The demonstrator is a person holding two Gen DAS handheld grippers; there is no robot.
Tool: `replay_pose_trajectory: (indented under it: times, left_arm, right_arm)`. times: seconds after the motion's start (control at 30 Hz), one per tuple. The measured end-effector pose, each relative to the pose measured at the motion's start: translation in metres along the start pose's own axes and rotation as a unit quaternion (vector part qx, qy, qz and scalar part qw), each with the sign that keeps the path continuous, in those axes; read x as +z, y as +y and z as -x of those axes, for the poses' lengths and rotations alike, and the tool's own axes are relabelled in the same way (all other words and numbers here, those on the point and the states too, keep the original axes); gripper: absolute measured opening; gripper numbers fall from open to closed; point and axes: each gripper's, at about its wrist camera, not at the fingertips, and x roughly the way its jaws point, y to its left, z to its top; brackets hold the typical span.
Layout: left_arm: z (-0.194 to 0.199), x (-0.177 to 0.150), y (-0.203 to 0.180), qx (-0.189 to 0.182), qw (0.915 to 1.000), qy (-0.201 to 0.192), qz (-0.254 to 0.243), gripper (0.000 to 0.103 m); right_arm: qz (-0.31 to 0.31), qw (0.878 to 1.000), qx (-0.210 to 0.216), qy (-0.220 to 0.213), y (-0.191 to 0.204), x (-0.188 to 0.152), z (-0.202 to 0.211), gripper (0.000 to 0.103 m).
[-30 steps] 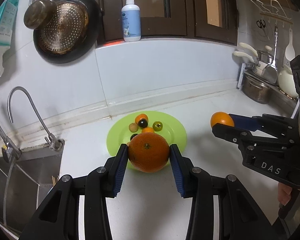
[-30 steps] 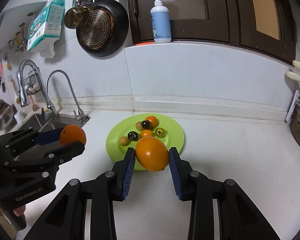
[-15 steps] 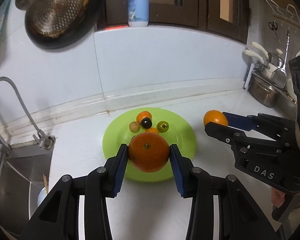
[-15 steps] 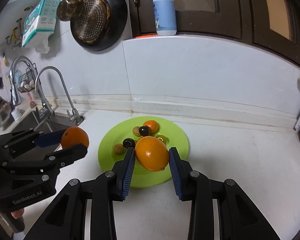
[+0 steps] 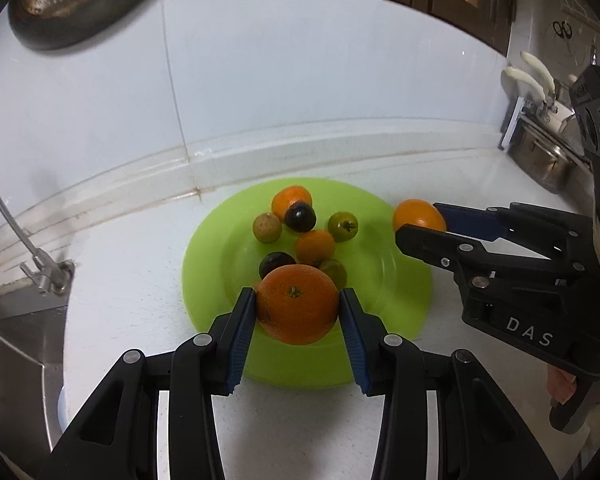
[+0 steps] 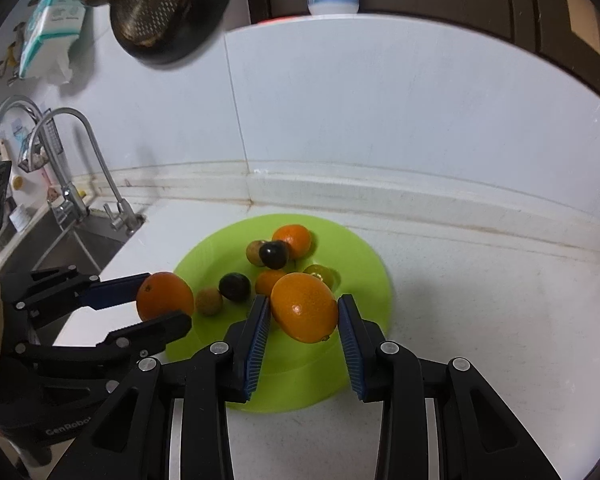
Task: Organize fruits
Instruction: 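Carry both oranges over the green plate, then open both tools to drop the oranges onto the plate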
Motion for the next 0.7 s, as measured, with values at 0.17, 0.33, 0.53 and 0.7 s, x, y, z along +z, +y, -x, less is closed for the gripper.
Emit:
replay_pose_trajectory:
  times: [0.17,0.33,0.53,0.7]
  left_arm:
    - [-0.016,-0.001,0.003,-0.006,0.9998,0.014,-0.010,0.042]
    - [-0.026,-0.001,0.003,-0.012,0.9995,0.017,-0.022,0.042]
    - [-0.027,0.001,0.006,-0.009,0.9996,0.012,-0.026,0.051]
    - [-0.010,0.003,0.005,0.009,0.9996,-0.008,-0.027,0.053]
  right_arm:
    - [-0.006,1.000,0.000,0.020,-0.002,-0.004,-0.024,0.036]
    - [-0.017,0.999,-0.003,0.036,-0.003,-0.007,-0.040,0.036]
    - [-0.027,0.999,-0.013,0.045,-0.004,-0.010,-0.046,0.036]
    - [-0.029,0.999,-0.025,0.034,-0.003,-0.009,-0.039,0.043]
